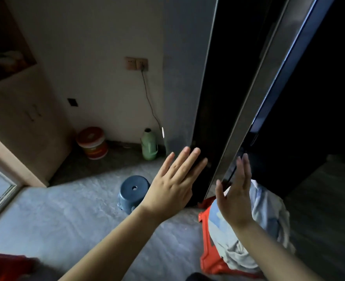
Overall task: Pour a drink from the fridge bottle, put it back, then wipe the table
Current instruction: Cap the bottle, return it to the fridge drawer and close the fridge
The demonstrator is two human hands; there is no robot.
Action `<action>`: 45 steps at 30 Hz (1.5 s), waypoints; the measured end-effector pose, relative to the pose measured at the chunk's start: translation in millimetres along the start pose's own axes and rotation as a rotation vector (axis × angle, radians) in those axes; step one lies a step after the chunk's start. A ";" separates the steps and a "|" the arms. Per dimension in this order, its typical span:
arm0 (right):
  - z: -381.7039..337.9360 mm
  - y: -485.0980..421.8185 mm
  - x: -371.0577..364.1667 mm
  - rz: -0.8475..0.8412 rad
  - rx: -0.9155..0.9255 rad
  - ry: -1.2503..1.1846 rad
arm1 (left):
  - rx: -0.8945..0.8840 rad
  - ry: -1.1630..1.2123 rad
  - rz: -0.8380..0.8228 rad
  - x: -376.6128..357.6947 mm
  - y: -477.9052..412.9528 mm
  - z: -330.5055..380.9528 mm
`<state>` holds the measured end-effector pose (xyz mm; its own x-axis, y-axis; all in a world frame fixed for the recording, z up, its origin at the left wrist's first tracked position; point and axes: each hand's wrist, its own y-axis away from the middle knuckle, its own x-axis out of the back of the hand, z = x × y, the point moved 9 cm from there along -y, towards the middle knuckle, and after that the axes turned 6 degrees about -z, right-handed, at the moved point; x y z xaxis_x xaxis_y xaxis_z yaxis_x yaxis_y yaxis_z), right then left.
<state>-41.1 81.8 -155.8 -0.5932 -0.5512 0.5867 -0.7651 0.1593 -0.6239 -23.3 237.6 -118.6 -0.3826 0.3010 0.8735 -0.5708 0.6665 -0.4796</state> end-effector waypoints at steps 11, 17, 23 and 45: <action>-5.4 -41.0 12.7 -0.043 0.259 0.156 | -0.017 0.178 -0.135 -33.6 -61.4 -2.7; 37.1 -59.6 35.7 -0.014 0.211 0.131 | -0.065 0.134 -0.159 -50.9 -99.5 18.3; 86.4 -86.9 54.6 -0.015 0.173 0.155 | -0.097 0.132 -0.163 -72.6 -145.1 41.3; 157.4 -206.7 35.6 -0.020 0.245 0.694 | 0.063 -0.093 -0.061 -113.9 -297.6 -9.3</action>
<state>135.4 -99.6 -87.2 -0.6636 0.1063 0.7405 -0.7480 -0.0774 -0.6592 196.9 11.3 -74.6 -0.4098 0.1947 0.8912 -0.6387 0.6362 -0.4327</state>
